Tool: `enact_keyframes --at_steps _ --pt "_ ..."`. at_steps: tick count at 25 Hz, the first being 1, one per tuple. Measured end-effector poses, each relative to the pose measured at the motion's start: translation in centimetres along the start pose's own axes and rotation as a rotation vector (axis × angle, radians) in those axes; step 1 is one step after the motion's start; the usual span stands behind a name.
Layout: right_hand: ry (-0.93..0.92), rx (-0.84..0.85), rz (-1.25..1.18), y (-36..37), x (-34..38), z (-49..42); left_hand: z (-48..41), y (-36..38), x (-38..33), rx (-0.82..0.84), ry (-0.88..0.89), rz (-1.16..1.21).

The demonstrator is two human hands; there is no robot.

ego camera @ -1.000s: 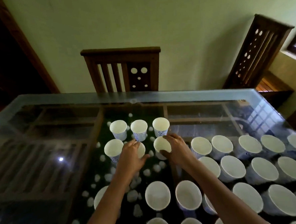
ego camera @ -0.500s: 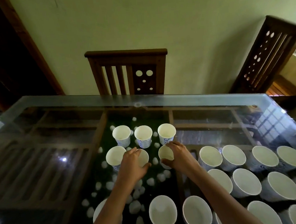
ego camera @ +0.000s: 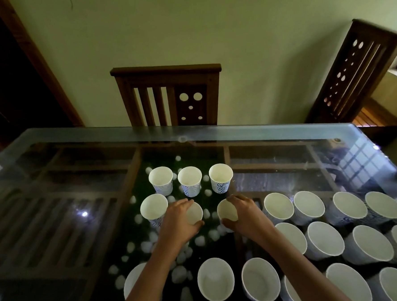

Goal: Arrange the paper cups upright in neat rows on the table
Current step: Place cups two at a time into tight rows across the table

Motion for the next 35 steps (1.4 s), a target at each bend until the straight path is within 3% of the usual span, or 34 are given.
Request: enact_keyframes --at_steps 10,19,35 --pt "0.012 -0.022 0.036 -0.7 -1.4 2.9 1.6 3.3 -3.5 0.077 0.095 0.070" --pt "0.025 -0.046 0.011 -0.9 -2.2 4.5 2.0 3.2 -2.7 0.080 0.025 0.093" --pt "0.018 0.008 0.037 -1.0 -1.6 5.5 3.0 3.7 -3.2 0.130 0.063 0.094"
Point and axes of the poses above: each hand's wrist, its own z-axis away from the middle knuckle, its own y-axis out of the palm, x = y × z, the point moved 10 cm from there along -z, towards the middle knuckle, and after that the axes turned 6 degrees about z, right-handed, at the moved point
